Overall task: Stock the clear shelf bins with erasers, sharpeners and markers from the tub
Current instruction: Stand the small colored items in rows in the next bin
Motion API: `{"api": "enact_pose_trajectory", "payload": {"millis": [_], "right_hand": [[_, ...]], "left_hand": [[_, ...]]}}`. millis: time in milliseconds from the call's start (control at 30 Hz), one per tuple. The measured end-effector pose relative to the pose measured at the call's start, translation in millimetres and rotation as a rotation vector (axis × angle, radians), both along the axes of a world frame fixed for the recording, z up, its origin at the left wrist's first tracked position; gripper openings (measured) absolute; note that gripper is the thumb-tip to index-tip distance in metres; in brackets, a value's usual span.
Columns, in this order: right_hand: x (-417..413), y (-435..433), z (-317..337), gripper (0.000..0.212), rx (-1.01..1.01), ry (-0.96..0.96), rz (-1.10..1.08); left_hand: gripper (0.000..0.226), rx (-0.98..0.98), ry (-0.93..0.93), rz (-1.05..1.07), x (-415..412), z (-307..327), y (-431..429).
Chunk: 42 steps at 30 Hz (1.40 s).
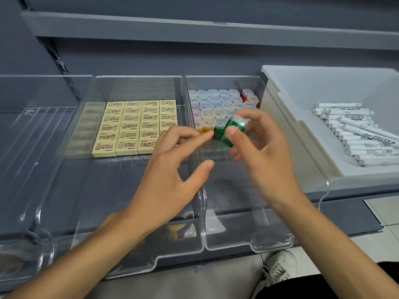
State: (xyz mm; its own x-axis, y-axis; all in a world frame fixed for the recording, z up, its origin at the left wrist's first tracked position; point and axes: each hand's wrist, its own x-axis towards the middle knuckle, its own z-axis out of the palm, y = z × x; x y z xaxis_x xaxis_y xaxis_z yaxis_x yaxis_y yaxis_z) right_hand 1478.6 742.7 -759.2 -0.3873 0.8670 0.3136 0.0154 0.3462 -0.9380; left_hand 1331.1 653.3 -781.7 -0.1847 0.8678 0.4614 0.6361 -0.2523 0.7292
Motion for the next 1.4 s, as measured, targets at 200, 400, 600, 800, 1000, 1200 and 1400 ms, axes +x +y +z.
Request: {"api": "enact_pose_trajectory", "payload": {"millis": [200,400,600,800,1000,1200,1400], "right_hand": [[27,37,-25,0.037,0.189,-0.665,-0.337],[16,45,-33,0.036,0.175,-0.783,-0.357],[1,50,-32,0.038,0.113,-0.691,-0.382],[-10,60,-32,0.029,0.052,-0.595,-0.436],[-9,65,-34,0.024,0.087,-0.629,-0.422],[-4,65,-31,0.027,0.091,-0.694,-0.396],[0,53,-26,0.039,0.098,-0.73,-0.423]], "left_hand": [[0.059,-0.168,0.248,0.039,-7,7,4],[0.059,-0.197,0.255,0.025,-6,6,2],[0.06,-0.188,0.23,0.018,-5,5,1],[0.058,-0.177,0.174,0.006,-3,1,0],[0.057,-0.187,0.12,-0.011,-5,-1,1],[0.055,-0.195,0.09,-0.027,-5,-2,0],[0.044,-0.208,0.075,-0.032,-6,-3,0]]}}
